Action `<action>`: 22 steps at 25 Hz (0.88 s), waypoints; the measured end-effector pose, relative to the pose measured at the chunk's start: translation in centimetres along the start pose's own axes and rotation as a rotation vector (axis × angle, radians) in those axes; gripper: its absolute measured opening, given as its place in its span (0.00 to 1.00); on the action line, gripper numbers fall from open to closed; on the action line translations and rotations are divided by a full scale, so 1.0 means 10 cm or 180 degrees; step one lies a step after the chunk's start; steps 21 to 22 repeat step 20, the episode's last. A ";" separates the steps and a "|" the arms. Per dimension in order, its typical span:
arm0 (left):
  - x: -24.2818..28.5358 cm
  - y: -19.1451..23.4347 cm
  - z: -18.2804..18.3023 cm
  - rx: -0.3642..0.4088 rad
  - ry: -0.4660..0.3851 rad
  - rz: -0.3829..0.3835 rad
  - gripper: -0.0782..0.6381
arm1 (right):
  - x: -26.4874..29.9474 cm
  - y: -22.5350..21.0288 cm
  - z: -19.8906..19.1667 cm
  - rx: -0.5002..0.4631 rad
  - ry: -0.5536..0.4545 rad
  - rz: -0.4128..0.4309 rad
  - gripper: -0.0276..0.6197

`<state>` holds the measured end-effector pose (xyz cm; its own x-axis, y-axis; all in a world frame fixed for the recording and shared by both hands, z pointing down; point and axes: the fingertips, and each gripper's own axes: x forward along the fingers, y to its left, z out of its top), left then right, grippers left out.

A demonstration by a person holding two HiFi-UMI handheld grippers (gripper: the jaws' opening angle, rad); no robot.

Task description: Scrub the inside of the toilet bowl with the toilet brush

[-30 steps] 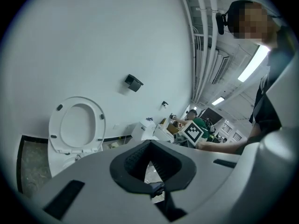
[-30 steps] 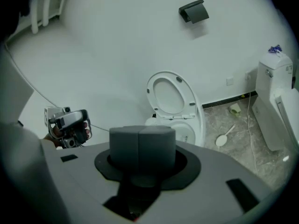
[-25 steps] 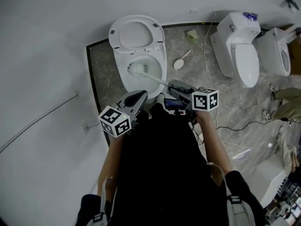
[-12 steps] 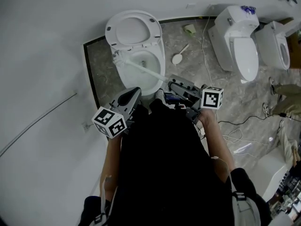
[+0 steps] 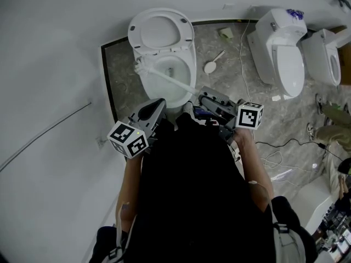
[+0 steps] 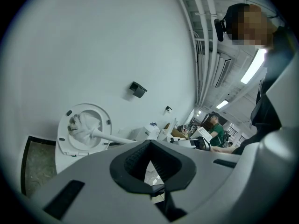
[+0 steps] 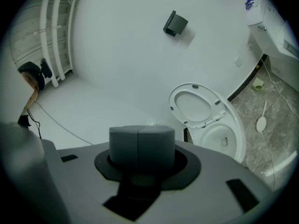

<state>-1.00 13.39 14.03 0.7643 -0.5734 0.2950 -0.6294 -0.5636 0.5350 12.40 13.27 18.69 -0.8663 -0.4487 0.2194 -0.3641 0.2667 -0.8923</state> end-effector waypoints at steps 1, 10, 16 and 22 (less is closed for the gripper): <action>-0.01 0.00 -0.01 -0.0001 0.0000 -0.0002 0.12 | -0.01 0.00 0.00 -0.0005 -0.0005 0.0001 0.29; 0.02 -0.02 -0.03 0.0002 0.0016 -0.0017 0.12 | -0.06 -0.02 0.00 0.0019 -0.0022 -0.0031 0.29; 0.01 -0.02 -0.05 0.0015 0.0006 -0.0019 0.12 | -0.04 0.00 -0.01 -0.0013 -0.0011 -0.0015 0.29; -0.02 0.02 -0.05 0.0019 -0.0004 0.0000 0.12 | -0.01 0.00 -0.01 -0.0057 0.0003 -0.0006 0.29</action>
